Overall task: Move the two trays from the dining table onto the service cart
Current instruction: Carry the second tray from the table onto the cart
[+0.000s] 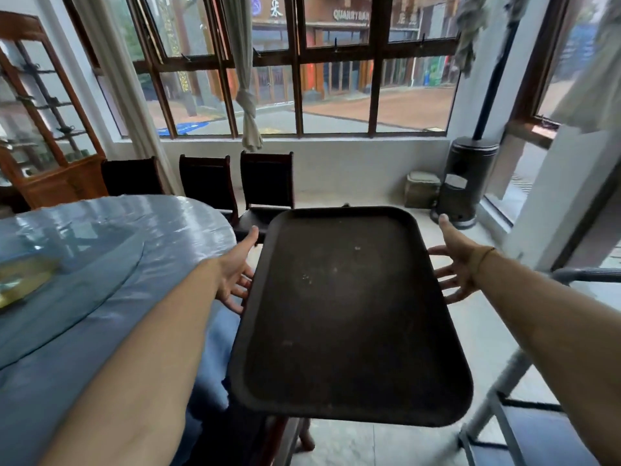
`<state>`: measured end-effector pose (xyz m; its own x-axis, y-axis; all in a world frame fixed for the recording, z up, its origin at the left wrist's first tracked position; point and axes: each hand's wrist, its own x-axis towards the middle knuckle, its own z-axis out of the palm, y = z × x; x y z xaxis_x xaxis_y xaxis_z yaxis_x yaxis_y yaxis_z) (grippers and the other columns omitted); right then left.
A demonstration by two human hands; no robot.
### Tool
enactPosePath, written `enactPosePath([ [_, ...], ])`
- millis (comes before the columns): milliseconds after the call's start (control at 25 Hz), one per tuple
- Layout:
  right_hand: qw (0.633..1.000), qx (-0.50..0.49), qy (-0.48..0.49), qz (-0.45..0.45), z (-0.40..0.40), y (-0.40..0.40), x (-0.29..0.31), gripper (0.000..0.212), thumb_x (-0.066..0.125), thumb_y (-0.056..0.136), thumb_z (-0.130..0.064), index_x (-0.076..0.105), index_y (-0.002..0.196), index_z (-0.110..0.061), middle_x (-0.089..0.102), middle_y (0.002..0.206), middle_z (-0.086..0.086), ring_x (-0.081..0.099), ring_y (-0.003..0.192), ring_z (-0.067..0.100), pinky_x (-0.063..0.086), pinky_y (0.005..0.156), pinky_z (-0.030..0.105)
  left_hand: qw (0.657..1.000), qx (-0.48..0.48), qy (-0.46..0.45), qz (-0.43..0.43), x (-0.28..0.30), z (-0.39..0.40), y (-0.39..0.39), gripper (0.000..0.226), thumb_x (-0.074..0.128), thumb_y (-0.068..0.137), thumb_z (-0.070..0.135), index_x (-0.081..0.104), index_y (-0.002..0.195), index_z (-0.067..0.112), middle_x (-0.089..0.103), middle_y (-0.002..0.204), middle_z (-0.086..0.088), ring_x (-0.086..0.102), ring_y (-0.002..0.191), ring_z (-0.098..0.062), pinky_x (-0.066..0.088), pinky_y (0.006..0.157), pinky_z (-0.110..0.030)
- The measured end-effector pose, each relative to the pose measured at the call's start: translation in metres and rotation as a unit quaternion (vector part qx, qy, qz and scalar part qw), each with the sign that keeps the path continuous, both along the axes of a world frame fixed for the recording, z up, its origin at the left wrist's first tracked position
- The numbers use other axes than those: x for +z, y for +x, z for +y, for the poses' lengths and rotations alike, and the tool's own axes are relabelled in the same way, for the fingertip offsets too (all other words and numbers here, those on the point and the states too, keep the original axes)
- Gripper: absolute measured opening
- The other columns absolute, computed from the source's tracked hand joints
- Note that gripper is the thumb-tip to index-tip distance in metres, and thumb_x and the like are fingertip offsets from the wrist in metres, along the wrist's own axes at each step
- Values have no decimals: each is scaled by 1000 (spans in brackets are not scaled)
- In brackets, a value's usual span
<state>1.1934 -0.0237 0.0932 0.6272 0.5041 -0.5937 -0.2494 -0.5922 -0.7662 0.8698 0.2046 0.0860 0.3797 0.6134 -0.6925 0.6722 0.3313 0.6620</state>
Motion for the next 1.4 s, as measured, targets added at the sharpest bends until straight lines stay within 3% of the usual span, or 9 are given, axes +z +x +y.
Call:
enactPosePath([
  [160, 999, -53, 3, -7, -83, 40, 4, 90, 20, 73, -92, 57, 117, -23, 61, 116, 20, 61, 98, 36, 48, 86, 54, 998, -61, 5, 0, 6, -49, 69, 129, 26, 60, 101, 56, 129, -4, 61, 113, -13, 58, 104, -26, 42, 102, -53],
  [320, 992, -123, 14, -7, -175, 76, 6, 91, 22, 67, -95, 61, 105, -23, 61, 96, 14, 60, 77, 29, 54, 65, 47, 993, -113, 11, -10, 8, -107, 138, 129, 29, 57, 101, 55, 130, -2, 63, 121, -15, 59, 110, -28, 48, 91, -52],
  [480, 984, -178, 14, -10, -265, 108, 9, 87, 18, 72, -92, 62, 104, -24, 59, 93, 14, 57, 78, 28, 47, 72, 43, 986, -167, 17, -22, 8, -164, 208, 125, 33, 55, 101, 59, 122, -1, 65, 100, -13, 62, 90, -27, 52, 70, -43],
  [680, 964, -267, 11, -2, -377, 123, 7, 92, 19, 72, -92, 63, 107, -20, 57, 88, 11, 53, 74, 26, 46, 71, 39, 962, -272, 25, -9, 7, -240, 292, 124, 29, 56, 102, 64, 115, -2, 65, 108, -16, 63, 93, -29, 55, 78, -44],
  [880, 929, -368, 31, 24, -478, 107, -2, 92, 25, 73, -91, 56, 126, -22, 56, 133, 14, 53, 98, 29, 42, 86, 42, 919, -391, 39, 14, 4, -319, 364, 121, 22, 62, 99, 63, 113, -2, 65, 108, -14, 61, 102, -32, 49, 90, -49],
  [1000, 904, -425, 29, 23, -529, 87, -6, 92, 25, 75, -90, 55, 129, -22, 63, 113, 17, 61, 94, 31, 50, 80, 43, 887, -460, 30, 16, 1, -367, 400, 124, 22, 60, 100, 61, 116, -3, 64, 111, -15, 60, 106, -32, 47, 91, -46],
  [1200, 850, -526, 19, 19, -602, 36, -15, 89, 24, 79, -87, 55, 129, -21, 63, 115, 18, 63, 95, 33, 52, 76, 45, 840, -540, 43, 6, -10, -448, 447, 98, 29, 59, 100, 58, 82, 10, 49, 65, -5, 51, 48, -21, 46, 54, -26],
  [1280, 825, -564, 12, 19, -625, 12, -19, 89, 24, 78, -88, 56, 127, -21, 64, 114, 18, 63, 96, 34, 52, 75, 45, 818, -574, 34, 6, -17, -480, 457, 99, 28, 60, 100, 59, 81, 8, 51, 68, -7, 51, 50, -22, 47, 48, -24],
  [1400, 788, -615, 7, 20, -654, -24, -29, 88, 27, 76, -89, 57, 124, -22, 63, 116, 18, 62, 102, 35, 52, 78, 47, 774, -631, 50, 4, -30, -524, 469, 111, 26, 64, 98, 65, 101, 1, 58, 88, -11, 58, 60, -23, 52, 50, -30],
])
